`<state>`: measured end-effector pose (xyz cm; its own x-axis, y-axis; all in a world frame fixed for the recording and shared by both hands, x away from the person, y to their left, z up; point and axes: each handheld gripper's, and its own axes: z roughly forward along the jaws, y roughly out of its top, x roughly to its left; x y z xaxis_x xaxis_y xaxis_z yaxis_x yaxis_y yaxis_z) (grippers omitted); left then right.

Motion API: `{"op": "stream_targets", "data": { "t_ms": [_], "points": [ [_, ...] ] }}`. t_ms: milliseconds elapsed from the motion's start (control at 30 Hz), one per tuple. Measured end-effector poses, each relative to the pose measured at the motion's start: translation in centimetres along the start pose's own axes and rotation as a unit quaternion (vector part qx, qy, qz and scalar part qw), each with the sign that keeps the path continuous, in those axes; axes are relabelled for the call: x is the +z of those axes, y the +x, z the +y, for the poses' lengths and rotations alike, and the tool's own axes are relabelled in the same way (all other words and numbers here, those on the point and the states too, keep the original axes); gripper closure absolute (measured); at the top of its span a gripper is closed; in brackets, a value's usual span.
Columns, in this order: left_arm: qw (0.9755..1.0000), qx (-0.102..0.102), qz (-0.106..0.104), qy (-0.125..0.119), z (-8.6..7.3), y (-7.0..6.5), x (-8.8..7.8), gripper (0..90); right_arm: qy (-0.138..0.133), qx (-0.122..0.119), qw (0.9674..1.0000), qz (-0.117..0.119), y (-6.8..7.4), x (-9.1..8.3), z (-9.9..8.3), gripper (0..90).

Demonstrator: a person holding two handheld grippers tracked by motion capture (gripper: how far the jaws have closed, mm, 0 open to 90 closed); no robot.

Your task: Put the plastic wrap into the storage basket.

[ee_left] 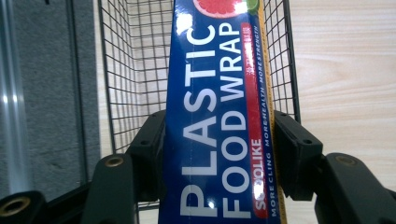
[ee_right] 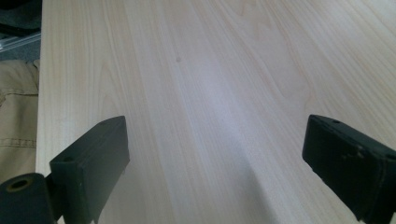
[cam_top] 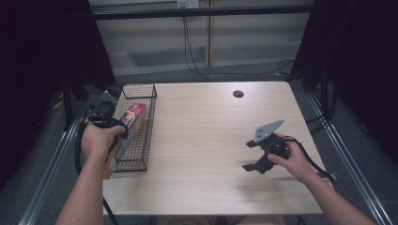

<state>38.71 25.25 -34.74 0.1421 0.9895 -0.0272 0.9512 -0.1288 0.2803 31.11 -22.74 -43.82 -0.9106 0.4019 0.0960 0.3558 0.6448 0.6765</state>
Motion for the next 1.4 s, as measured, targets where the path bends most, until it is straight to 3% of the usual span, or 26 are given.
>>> {"op": "stream_targets", "data": {
  "t_ms": [167, 300, 333, 600, 700, 833, 1000, 1133, 1200, 1267, 1400],
  "points": [
    [1.0000, -0.006, 0.003, 0.000, 0.2, -0.3, 0.6, 44.1, -0.002, 0.004, 1.0000, 0.001, 0.0, 0.0, -0.1, 6.9],
    [0.9998, -0.018, 0.002, 0.000, 0.3, -0.7, 1.0, 44.0, -0.003, 0.003, 1.0000, -0.001, 0.0, -0.1, -0.1, 7.1],
    [0.9996, -0.029, 0.001, 0.001, 0.3, -0.9, 1.1, 44.0, -0.003, 0.003, 1.0000, -0.001, 0.0, -0.1, -0.1, 7.1],
    [0.9994, -0.034, 0.002, -0.001, 0.7, -1.4, 1.5, 43.8, -0.003, 0.001, 1.0000, -0.002, 0.0, -0.1, -0.1, 7.3],
    [0.9992, -0.039, 0.008, -0.004, 0.8, -1.5, 1.6, 43.7, -0.002, 0.002, 1.0000, -0.001, 0.0, -0.1, -0.1, 7.3],
    [0.9984, -0.056, -0.002, -0.004, 0.7, -1.7, 1.7, 43.5, -0.002, 0.002, 1.0000, 0.001, 0.1, -0.1, -0.1, 7.3],
    [0.9983, -0.057, 0.006, -0.006, 0.6, -1.8, 2.1, 43.3, -0.003, 0.000, 1.0000, 0.001, 0.0, 0.0, -0.1, 7.4],
    [0.9972, -0.075, 0.002, -0.004, 0.5, -1.8, 2.5, 43.1, 0.000, 0.002, 1.0000, 0.000, 0.2, 0.1, -0.2, 7.4],
    [0.9975, -0.069, 0.009, -0.005, 0.4, -1.7, 2.8, 43.0, -0.002, 0.002, 1.0000, 0.001, 0.2, 0.0, -0.2, 7.5],
    [0.9967, -0.081, 0.005, -0.005, 0.3, -1.9, 3.1, 42.9, 0.000, 0.001, 1.0000, 0.000, 0.3, 0.0, -0.2, 7.5],
    [0.9966, -0.082, 0.005, -0.005, 0.2, -2.0, 3.2, 42.6, -0.001, 0.001, 1.0000, 0.000, 0.4, 0.0, -0.4, 7.5]
  ]
}}
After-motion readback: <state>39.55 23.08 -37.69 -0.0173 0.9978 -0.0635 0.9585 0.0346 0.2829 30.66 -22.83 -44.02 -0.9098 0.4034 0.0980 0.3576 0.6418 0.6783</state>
